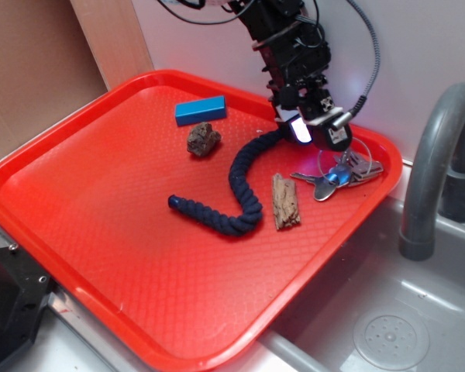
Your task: Grab the silver keys.
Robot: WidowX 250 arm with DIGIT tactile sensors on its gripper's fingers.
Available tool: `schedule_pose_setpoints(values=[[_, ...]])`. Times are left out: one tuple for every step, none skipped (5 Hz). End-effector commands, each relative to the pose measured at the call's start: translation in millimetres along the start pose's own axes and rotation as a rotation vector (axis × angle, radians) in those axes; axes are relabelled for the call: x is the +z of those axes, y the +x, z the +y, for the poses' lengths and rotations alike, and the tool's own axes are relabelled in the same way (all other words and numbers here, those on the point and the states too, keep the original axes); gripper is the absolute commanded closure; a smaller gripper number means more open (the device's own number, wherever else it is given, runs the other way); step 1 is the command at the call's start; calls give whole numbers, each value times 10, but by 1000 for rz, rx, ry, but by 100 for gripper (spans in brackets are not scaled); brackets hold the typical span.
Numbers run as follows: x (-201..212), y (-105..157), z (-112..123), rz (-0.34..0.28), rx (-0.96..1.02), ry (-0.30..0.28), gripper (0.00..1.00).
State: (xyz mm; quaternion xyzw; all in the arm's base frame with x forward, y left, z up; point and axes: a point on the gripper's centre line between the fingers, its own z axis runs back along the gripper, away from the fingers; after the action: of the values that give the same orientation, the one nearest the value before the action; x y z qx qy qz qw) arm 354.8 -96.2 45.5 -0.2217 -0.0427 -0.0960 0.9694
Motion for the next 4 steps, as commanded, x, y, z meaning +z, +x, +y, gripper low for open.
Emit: schedule_pose_setpoints(values=[[132,-75,-390,-67,-69,16,100],[125,-132,-498,-69,-101,5,100],[434,-266,-547,-139,-98,-7,0],[732,-377,-606,-213,-84,3,0]])
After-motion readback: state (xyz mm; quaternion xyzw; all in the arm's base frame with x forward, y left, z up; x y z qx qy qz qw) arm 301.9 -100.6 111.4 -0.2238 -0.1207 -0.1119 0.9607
